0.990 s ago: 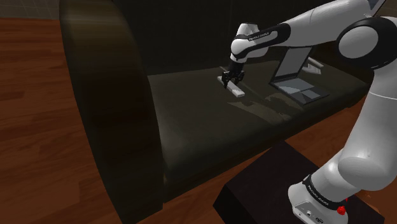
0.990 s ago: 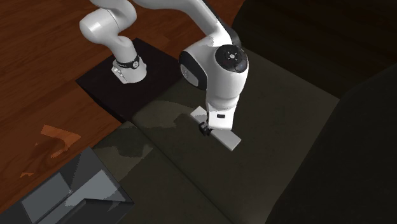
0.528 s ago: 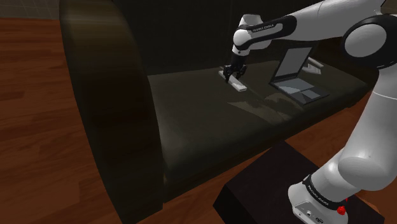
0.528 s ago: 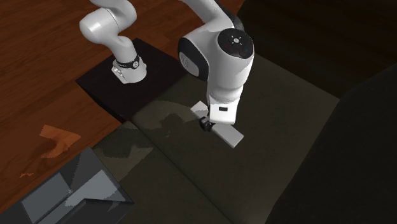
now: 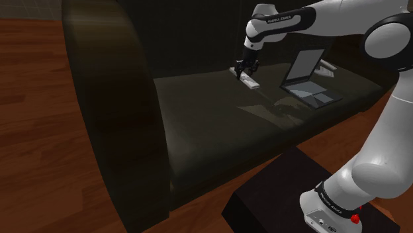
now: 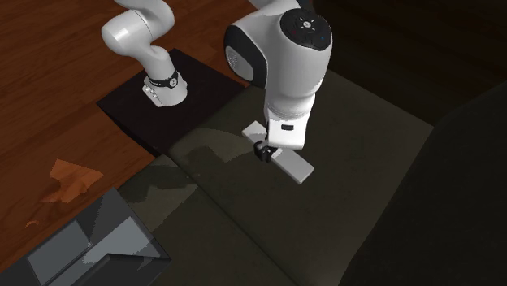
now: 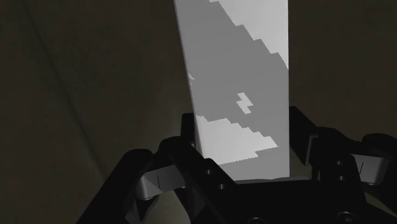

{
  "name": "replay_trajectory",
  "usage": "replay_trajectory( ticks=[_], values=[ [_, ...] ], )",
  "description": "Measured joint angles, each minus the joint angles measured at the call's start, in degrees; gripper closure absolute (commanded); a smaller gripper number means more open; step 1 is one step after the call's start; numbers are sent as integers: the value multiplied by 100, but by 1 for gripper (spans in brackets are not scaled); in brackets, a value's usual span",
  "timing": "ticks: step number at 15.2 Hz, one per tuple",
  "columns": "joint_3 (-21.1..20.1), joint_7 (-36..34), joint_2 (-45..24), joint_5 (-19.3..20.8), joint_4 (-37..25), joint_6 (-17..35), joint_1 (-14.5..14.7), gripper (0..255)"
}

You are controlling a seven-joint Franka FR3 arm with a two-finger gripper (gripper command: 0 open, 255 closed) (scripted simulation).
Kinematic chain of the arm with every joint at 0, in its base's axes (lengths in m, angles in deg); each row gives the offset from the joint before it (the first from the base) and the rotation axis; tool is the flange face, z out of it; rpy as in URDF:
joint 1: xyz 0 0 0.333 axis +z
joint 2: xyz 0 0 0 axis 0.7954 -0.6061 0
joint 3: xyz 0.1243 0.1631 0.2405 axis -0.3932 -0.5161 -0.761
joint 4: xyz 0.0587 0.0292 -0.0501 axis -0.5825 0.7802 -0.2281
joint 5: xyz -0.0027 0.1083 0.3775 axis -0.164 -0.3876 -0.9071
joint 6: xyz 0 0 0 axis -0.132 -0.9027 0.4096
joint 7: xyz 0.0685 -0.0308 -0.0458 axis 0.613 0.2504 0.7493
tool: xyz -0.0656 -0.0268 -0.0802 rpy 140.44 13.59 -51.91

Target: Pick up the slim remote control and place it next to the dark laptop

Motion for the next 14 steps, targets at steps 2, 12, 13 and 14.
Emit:
replay_trajectory(
  ticks=[2, 12, 13, 14],
  values=[
    [2, 0, 28, 4, -121, -147, -1, 255],
    [6, -15, 141, 21, -753, -892, 3, 255],
    [7, -13, 134, 20, -833, -963, 1, 255],
    [5, -20, 151, 23, -881, -1030, 5, 255]
  ],
)
